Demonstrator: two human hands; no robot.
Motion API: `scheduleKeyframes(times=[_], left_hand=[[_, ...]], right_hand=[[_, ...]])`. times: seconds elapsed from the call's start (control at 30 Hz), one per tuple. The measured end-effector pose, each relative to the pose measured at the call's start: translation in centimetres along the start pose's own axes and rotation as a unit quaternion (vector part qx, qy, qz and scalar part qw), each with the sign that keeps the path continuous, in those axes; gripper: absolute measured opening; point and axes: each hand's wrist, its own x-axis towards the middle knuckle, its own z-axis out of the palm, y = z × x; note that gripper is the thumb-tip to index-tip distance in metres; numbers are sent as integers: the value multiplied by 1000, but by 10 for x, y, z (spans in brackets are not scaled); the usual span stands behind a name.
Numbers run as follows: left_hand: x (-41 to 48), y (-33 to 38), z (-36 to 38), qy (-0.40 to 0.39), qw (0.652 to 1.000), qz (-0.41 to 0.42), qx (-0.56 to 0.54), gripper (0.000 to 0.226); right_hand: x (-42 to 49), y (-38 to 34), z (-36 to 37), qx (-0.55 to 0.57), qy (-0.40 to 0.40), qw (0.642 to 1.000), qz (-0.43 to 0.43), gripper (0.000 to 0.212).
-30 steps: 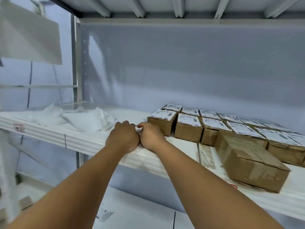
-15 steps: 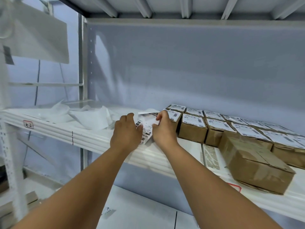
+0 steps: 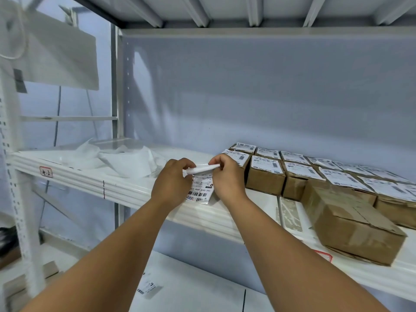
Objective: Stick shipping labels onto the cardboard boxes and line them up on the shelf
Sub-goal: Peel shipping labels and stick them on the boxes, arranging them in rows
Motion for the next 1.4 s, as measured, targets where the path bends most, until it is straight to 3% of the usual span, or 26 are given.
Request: scheduleKeyframes(times=[0.07, 0.13, 0.23, 0.4, 0.53, 0.77, 0.97, 1.13, 1.4], left_hand=[[0, 2, -3, -16, 997, -45, -68, 36], [4, 2, -8, -33, 973, -95, -206, 39], [9, 1, -14, -28, 935, -144, -324, 16], [9, -1, -9, -66, 970, -100, -214, 9], [11, -4, -5, -7, 983, -115, -146, 11], [12, -5, -12, -11, 955, -136, -265, 24], [12, -6, -19, 14, 941, -145, -307, 20], [11, -11, -17, 44, 942, -140, -301, 22], [7, -7, -13, 117, 943, -155, -269, 19]], right_hand=[[-1, -1, -2, 15, -9, 1000, 14, 34], [-2, -2, -3, 32, -21, 999, 27, 34], [-3, -5, -3, 59, -54, 997, 21, 40], [-5, -7, -2, 85, -100, 991, 17, 40], [-4, -5, -1, 113, -134, 984, 41, 28], [-2, -5, -6, 215, -180, 953, 113, 17], [2, -4, -9, 268, -112, 947, 141, 15], [5, -5, -16, 409, -41, 891, 192, 20], [7, -3, -19, 429, 55, 878, 205, 23]])
